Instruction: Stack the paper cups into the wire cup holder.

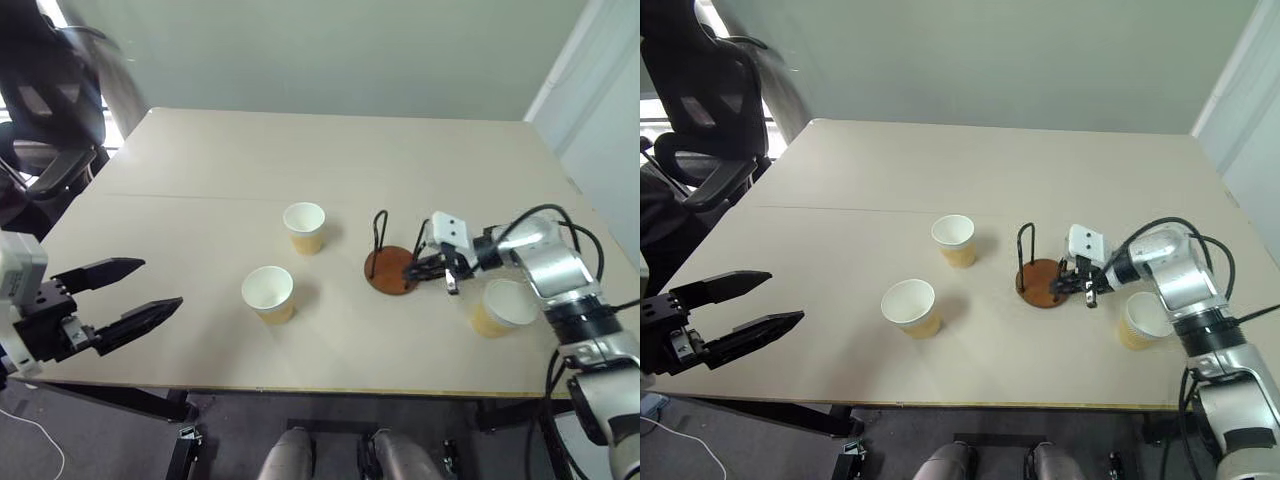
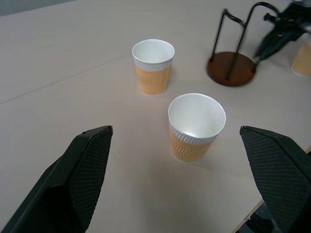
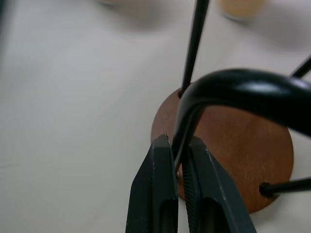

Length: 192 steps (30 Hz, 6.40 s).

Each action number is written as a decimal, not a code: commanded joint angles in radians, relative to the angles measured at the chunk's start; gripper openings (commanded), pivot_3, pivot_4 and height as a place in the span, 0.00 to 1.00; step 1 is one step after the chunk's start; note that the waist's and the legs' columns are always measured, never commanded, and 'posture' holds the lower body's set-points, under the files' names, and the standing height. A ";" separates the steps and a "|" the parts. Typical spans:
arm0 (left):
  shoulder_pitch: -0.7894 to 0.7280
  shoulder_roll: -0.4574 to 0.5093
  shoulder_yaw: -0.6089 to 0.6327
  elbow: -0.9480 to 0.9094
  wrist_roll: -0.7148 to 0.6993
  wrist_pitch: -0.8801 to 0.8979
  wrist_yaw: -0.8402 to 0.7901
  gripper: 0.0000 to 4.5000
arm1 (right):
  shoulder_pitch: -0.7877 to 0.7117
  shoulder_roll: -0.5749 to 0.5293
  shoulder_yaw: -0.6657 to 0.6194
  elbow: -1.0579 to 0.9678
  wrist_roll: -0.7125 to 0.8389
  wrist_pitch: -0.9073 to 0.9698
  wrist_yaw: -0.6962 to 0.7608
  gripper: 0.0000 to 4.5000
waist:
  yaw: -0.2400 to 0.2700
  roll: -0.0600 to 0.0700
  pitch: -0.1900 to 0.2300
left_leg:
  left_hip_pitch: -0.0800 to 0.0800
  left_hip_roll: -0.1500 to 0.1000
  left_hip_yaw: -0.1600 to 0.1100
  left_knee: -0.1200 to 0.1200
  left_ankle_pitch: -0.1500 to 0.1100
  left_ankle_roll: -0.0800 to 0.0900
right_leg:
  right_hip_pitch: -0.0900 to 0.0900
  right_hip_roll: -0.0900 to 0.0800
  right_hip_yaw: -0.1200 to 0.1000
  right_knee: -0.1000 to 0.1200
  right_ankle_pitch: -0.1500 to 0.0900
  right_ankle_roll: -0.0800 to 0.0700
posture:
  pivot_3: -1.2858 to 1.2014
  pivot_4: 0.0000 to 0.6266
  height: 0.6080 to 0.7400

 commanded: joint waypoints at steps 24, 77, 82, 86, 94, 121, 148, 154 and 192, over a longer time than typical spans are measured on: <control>-0.040 0.039 -0.025 0.011 -0.002 -0.006 -0.007 1.00 | 0.177 0.014 0.101 -0.423 0.123 0.193 -0.097 0.01 | -0.015 -0.004 0.000 | 0.013 0.005 0.011 0.001 0.000 0.008 | 0.007 0.013 0.026 -0.001 -0.011 0.010 | 0.52 0.24 1.00; -0.127 0.061 -0.124 0.099 0.067 -0.060 -0.071 1.00 | 0.088 -0.387 -0.122 -0.286 0.063 -0.184 0.026 0.79 | -0.013 -0.006 0.000 | 0.015 0.006 0.014 0.001 -0.009 0.013 | 0.009 0.013 0.028 -0.001 -0.011 0.010 | 0.52 0.24 1.00; -0.184 0.110 -0.161 0.148 0.067 -0.080 -0.135 1.00 | 0.043 -0.438 -0.179 -0.310 0.094 -0.158 0.042 0.79 | -0.010 -0.006 0.000 | 0.016 0.006 0.014 0.001 -0.010 0.012 | 0.009 0.013 0.028 0.000 -0.012 0.009 | 0.52 0.24 1.00; -0.235 0.156 -0.206 0.194 0.085 -0.101 -0.192 1.00 | 0.051 -0.497 -0.230 -0.314 0.114 -0.123 0.050 0.79 | -0.008 -0.007 0.000 | 0.016 0.005 0.014 0.002 -0.010 0.012 | 0.010 0.013 0.028 0.000 -0.012 0.010 | 0.52 0.24 1.00; -0.399 0.131 -0.443 0.188 0.050 -0.129 -0.228 1.00 | 0.314 -0.621 -0.445 -0.489 0.228 0.047 0.044 0.79 | 0.007 -0.008 0.000 | 0.014 0.005 0.014 0.003 -0.015 0.010 | 0.014 0.013 0.028 0.000 -0.018 0.011 | 0.52 0.24 1.00; -0.426 0.126 -0.525 0.124 0.023 -0.110 -0.271 1.00 | 0.622 -0.624 -0.449 -0.513 0.141 0.004 -0.081 0.79 | -0.001 -0.010 0.001 | 0.017 0.003 0.019 0.018 -0.028 0.022 | 0.018 0.013 0.033 0.001 -0.023 0.022 | 0.52 0.24 1.00; -0.366 0.127 -0.429 0.073 -0.017 -0.070 -0.211 1.00 | 0.465 -0.541 -0.204 -0.317 -0.010 -0.204 -0.073 0.02 | -0.001 -0.010 0.001 | 0.019 0.004 0.019 0.019 -0.028 0.022 | 0.018 0.013 0.033 0.002 -0.019 0.021 | 0.52 0.24 1.00; -0.366 0.148 -0.411 0.097 0.001 -0.080 -0.235 1.00 | 0.276 -0.532 -0.254 -0.387 0.205 -0.158 0.076 0.02 | -0.007 -0.009 0.002 | 0.018 0.004 0.020 0.019 -0.028 0.022 | 0.017 0.013 0.033 0.002 -0.019 0.021 | 0.52 0.24 1.00; -0.142 0.016 -0.180 -0.105 -0.140 -0.130 -0.122 1.00 | -0.277 -0.196 0.165 -0.353 0.323 -0.154 0.153 0.02 | -0.018 -0.009 0.002 | 0.018 0.006 0.020 0.019 -0.026 0.022 | 0.016 0.013 0.031 0.003 -0.019 0.013 | 0.52 0.24 1.00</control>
